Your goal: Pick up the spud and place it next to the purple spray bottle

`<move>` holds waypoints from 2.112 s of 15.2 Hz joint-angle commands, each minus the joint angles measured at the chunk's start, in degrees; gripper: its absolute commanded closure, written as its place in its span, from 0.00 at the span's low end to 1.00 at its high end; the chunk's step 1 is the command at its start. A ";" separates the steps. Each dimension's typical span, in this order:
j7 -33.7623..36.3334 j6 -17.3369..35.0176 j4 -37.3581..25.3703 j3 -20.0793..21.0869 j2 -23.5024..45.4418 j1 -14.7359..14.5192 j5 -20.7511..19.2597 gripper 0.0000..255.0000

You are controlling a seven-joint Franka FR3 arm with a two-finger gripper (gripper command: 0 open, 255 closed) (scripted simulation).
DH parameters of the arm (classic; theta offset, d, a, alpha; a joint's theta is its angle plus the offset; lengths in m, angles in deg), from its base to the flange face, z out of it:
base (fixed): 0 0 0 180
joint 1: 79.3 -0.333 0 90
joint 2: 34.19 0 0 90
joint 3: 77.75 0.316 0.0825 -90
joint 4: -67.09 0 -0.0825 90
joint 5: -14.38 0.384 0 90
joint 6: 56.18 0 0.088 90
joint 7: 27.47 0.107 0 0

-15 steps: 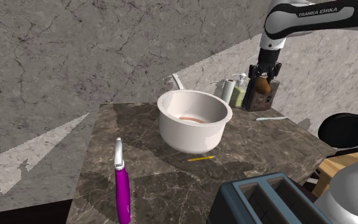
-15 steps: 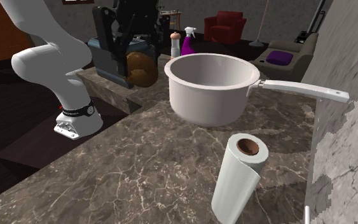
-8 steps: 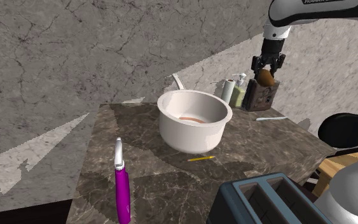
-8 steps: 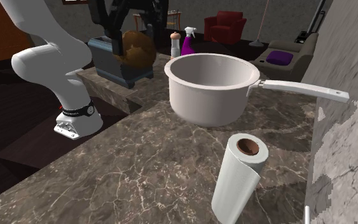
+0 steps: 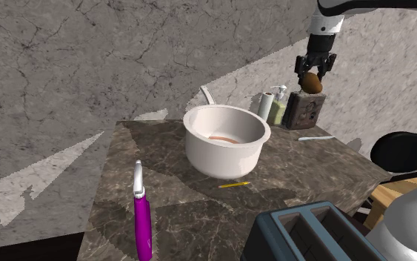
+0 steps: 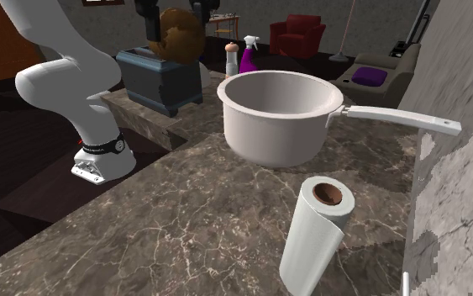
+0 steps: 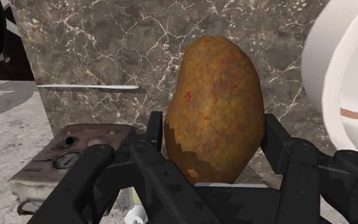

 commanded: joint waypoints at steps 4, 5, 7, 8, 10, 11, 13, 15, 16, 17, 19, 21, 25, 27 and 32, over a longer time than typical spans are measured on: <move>5.62 -1.76 4.27 3.85 -5.21 -2.14 1.45 1.00; 6.82 -2.10 5.05 4.70 -6.17 -2.59 1.87 1.00; 9.25 -2.80 6.42 6.46 -7.94 -3.50 2.78 1.00; 10.48 -3.16 7.00 7.35 -8.74 -3.96 3.28 1.00; 12.96 -3.89 7.97 9.17 -10.19 -4.89 4.34 1.00; 14.22 -4.26 8.36 10.11 -10.84 -5.35 4.91 1.00; 16.77 -4.98 8.95 12.01 -11.95 -6.27 6.09 1.00; 19.37 -5.70 9.28 13.98 -12.84 -7.17 7.33 1.00; 20.68 -6.04 9.35 14.98 -13.20 -7.61 7.97 1.00; 22.01 -6.38 9.37 15.99 -13.49 -8.04 8.61 1.00; 24.72 -7.03 9.20 18.07 -13.90 -8.89 9.91 1.00; 27.48 -7.63 8.79 20.20 -14.06 -9.68 11.19 1.00; 33.19 -8.67 7.24 24.70 -13.63 -11.07 13.67 1.00; 36.16 -9.10 6.10 27.05 -13.02 -11.67 14.79 1.00; 43.97 -9.92 2.19 33.40 -10.28 -12.76 17.02 1.00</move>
